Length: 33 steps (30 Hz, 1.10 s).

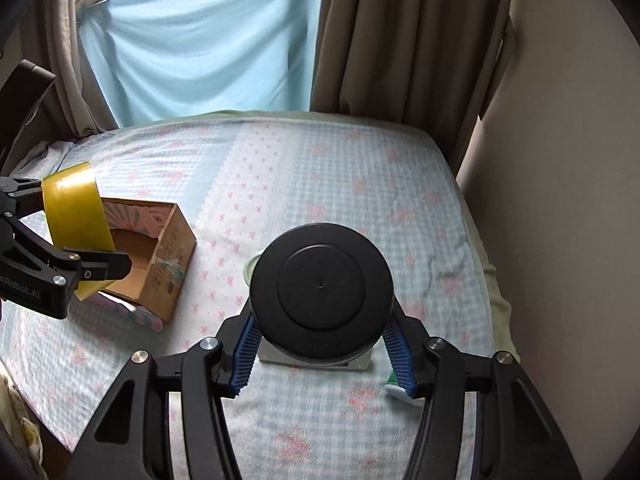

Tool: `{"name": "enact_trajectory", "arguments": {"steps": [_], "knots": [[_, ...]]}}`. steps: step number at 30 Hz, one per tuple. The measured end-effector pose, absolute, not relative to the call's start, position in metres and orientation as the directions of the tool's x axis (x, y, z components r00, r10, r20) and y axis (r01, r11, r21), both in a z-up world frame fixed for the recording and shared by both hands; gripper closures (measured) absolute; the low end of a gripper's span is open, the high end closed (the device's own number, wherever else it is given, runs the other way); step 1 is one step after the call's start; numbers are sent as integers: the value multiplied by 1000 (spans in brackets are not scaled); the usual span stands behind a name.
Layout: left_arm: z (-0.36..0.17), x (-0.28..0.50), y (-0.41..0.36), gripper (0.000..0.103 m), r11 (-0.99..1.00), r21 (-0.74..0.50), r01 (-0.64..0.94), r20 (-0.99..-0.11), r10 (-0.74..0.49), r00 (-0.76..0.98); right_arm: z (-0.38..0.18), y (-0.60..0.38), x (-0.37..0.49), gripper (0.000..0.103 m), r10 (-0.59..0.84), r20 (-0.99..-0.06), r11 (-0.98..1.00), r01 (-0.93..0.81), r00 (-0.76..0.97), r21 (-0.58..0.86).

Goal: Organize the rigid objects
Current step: 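Carry the tape roll and black-lidded jar into the cardboard box and release both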

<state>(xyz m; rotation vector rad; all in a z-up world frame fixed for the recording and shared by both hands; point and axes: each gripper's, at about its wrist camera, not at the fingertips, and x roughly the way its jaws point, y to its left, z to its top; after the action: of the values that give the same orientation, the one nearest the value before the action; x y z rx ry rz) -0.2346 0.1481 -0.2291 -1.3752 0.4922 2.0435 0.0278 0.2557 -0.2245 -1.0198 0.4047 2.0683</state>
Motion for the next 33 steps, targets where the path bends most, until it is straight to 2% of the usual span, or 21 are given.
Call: {"name": "enact_trajectory", "arguments": {"steps": [8,18,26,33], "knots": [[-192,-274,53,4,-758,-14,-652,-899,295,-324,-169,220,-47,51,499,-750,-678,-734,-433,-27],[-189,-339,-48,4,-751,-67,-657,-909,318,-270,-152,177,-162,51,399,-793,-696,-715,-461,65],[-235,-395,-83,4,-745,-78,-662,-927,298,-227,-177,178,-235,51,329,-836,-678,-726,-439,114],[-309,-428,-80,4,-739,-79,-669,-956,246,-158,-237,200,-275,51,226,-895,-640,-751,-386,162]]}}
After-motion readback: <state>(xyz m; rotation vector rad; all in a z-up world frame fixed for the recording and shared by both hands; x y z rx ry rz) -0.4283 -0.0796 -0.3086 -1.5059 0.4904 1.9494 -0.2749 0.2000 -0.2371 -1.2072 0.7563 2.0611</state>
